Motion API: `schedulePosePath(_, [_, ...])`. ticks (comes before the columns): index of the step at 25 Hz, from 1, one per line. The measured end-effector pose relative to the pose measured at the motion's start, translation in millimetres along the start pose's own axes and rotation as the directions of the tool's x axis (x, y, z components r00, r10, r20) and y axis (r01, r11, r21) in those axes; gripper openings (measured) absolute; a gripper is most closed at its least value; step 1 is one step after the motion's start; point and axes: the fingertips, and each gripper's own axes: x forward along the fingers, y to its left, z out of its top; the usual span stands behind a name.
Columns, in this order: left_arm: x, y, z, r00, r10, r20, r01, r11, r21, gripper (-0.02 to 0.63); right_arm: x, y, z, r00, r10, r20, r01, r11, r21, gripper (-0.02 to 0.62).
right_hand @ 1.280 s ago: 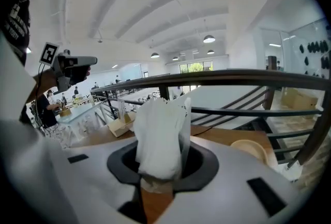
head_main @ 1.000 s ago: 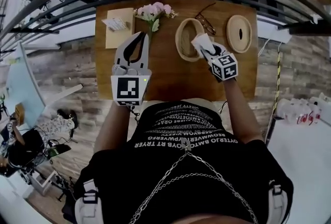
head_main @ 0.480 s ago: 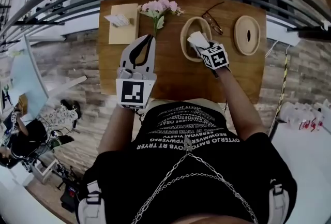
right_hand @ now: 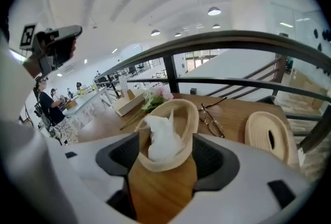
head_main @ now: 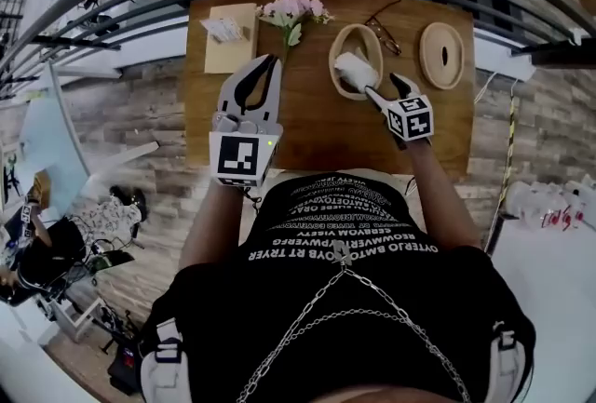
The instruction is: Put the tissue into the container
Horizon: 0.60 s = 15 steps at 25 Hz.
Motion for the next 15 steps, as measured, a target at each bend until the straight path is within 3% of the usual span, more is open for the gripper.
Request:
schedulePosePath(3, [-13.5,4.1,2.8,1.0,0.009,0.011,-0.009,1.0,-0.014,0.038,-47.6,-3.2,21.6,0.992,-0.067,0.109,0.064,0.998,0.028,0.304])
schedulePosePath(5, [-21.8,8.3,5.7,0.999,0.019,0.027,-0.018,0.999,-0.036,0.038,-82.4,-10.0,38.7,0.971,-0.16,0.179,0.157,0.987,0.034,0.201])
schedulePosePath(8, [-34.6,10.5,16.6,0.997,0.012,0.082,-0.008,0.998,-0.056,0.038,-131.1,-13.3,66.4,0.921,-0.265,0.286,0.27,0.963,0.026,0.097])
schedulePosePath(11, [-45.7,8.4,27.0,0.993,-0.01,0.121,0.017,0.998,-0.055,0.034,-174.8,-1.0,95.0,0.876,-0.287,0.389,0.315,0.949,-0.009,0.019])
schedulePosePath(15, [-58.5,1.5,35.5,0.987,-0.052,0.154,0.058,0.998,-0.036,0.031,-234.1,32.7,132.7,0.818,-0.246,0.52,0.336,0.938,-0.084,0.015])
